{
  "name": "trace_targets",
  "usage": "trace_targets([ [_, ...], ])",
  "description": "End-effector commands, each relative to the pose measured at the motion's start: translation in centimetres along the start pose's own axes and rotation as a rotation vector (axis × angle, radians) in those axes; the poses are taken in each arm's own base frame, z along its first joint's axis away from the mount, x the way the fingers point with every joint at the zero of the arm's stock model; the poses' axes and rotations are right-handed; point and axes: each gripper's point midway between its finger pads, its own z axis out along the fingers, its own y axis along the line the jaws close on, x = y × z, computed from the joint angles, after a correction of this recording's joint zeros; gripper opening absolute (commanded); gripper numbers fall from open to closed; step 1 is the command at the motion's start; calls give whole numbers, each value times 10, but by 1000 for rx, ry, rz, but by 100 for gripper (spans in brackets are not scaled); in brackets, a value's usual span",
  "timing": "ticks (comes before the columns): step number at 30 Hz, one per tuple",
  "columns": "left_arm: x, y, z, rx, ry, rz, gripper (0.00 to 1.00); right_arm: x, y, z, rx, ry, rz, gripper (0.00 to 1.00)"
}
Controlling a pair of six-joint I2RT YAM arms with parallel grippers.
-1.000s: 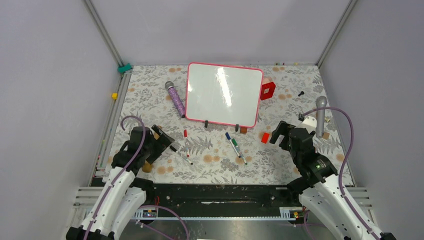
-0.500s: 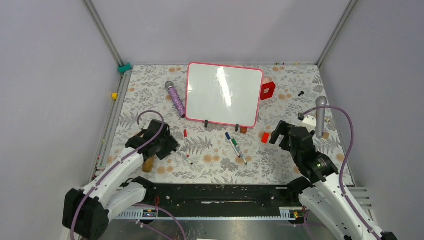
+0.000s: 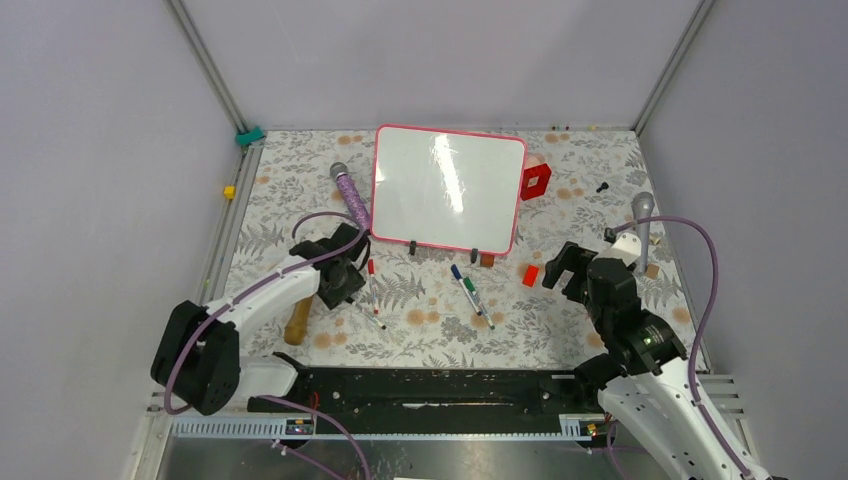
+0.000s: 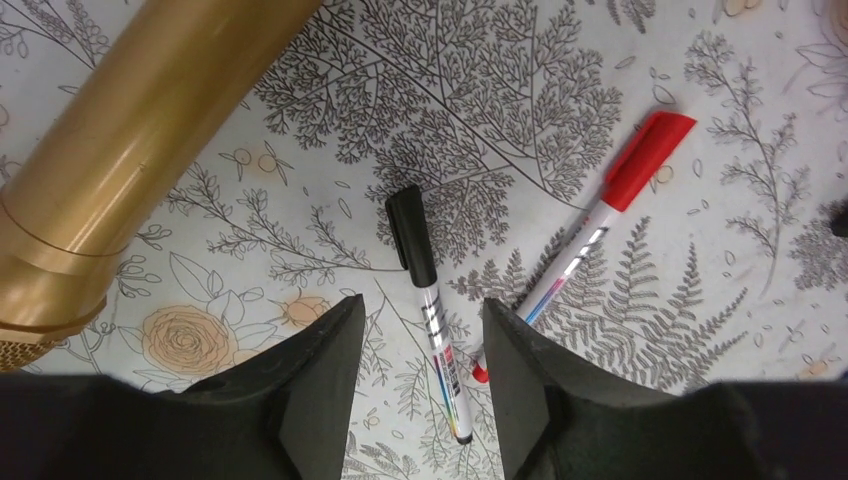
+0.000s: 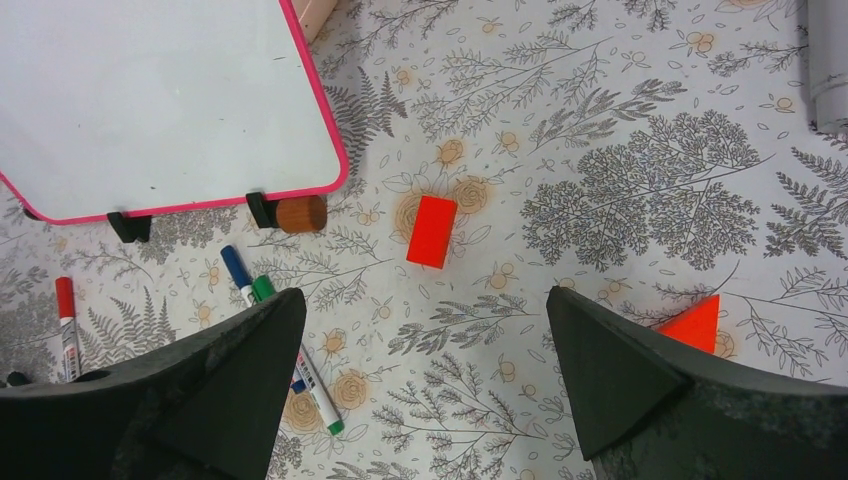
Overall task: Write a sentence on the whiteboard
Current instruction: Open the whiteboard marker at the center of the board.
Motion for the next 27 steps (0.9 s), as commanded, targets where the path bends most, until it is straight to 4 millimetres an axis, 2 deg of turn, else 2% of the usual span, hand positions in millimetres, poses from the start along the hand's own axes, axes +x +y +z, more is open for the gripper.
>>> trace_targets([
  [1, -16, -5, 0, -45, -66, -58, 47, -6, 8, -6, -43, -17, 26, 100],
  [7, -14, -8, 8, -70, -61, -53, 45, -5, 7, -6, -43, -14, 14, 99],
  [22, 5, -5, 43, -49, -41, -98, 37, 0, 8, -7, -59, -4, 31, 100],
  [25, 6, 0, 46, -67, -48, -111, 33, 0, 8, -8, -59, -5, 29, 99],
  [27, 7, 2, 48, -73, -48, -113, 23, -2, 8, -9, -61, -7, 29, 100],
])
